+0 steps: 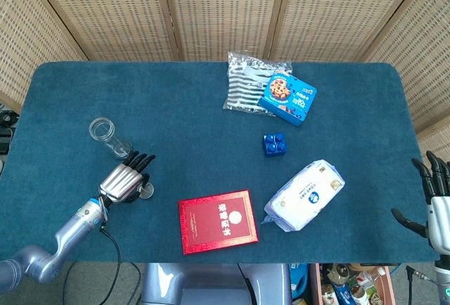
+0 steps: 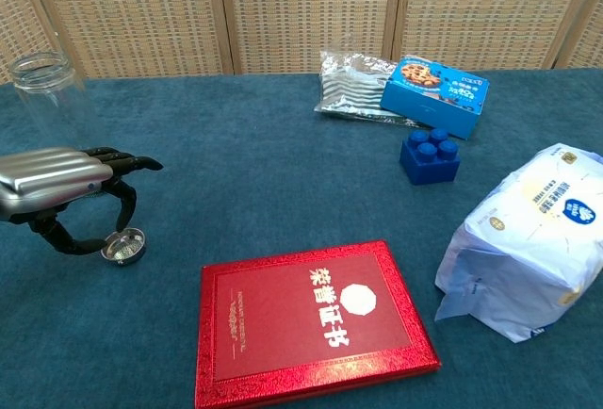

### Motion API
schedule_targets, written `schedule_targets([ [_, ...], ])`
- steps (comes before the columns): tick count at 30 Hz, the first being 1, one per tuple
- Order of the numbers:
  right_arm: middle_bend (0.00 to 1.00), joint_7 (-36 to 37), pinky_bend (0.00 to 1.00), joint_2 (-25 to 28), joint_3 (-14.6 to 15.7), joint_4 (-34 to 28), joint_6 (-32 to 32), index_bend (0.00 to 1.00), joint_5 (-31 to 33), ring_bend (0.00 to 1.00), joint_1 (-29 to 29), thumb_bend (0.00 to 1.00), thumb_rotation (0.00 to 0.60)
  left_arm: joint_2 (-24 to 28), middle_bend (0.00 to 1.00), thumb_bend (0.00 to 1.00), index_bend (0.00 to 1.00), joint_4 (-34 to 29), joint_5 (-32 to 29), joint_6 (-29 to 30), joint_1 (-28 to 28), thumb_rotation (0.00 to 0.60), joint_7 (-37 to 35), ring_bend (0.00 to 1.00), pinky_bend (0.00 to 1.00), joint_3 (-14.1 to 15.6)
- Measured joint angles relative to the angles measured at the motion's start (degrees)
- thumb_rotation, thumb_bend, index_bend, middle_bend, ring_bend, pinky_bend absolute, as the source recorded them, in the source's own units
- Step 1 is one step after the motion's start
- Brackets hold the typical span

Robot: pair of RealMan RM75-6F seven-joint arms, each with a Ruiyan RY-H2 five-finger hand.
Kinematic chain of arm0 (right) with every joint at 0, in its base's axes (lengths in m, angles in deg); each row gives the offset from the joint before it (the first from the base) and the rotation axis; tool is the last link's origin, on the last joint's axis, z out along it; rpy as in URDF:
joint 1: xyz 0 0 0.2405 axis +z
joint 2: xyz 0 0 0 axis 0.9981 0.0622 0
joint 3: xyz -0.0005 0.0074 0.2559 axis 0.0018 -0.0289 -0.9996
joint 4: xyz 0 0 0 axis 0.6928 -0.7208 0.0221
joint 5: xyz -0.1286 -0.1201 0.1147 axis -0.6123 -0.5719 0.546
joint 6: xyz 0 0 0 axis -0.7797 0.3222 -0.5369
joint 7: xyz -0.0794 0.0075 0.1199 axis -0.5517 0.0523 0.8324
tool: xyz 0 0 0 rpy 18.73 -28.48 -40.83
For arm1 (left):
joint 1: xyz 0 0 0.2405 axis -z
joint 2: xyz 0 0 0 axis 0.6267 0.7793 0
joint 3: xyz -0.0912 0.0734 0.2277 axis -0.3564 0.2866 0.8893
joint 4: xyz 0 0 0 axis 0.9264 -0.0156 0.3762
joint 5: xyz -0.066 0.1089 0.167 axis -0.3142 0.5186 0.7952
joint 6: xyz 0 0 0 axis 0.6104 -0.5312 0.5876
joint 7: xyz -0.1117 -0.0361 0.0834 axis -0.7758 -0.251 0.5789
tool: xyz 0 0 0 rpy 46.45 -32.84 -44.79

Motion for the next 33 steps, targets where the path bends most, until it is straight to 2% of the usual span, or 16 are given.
schedule_targets([
  [9, 0.00, 0.3, 0.00, 0.0, 0.0, 0.1, 0.1, 0.14, 0.1, 0.00, 0.0, 0.00, 0.600, -1.4, 0.00, 0.37, 0.55, 1.4, -0.9, 0.1, 0.4, 0.600, -0.9, 0.00, 0.00, 0.1],
  [27, 0.00, 0.9, 0.00, 0.3, 0.0, 0.0, 0.1, 0.14, 0.1, 0.00, -0.1, 0.00, 0.600, -2.9, 0.00, 0.51, 0.62, 3.7, -0.3, 2.2, 0.5, 0.600, -2.6, 0.00, 0.00, 0.8],
  [33, 0.00, 1.0, 0.00, 0.4, 0.1, -0.1, 0.0, 0.14, 0.1, 0.00, -0.1, 0.00, 0.600, -2.6, 0.00, 0.52, 0.62, 2.9, -0.3, 2.6, 0.6, 0.600, -3.1, 0.00, 0.00, 0.9],
])
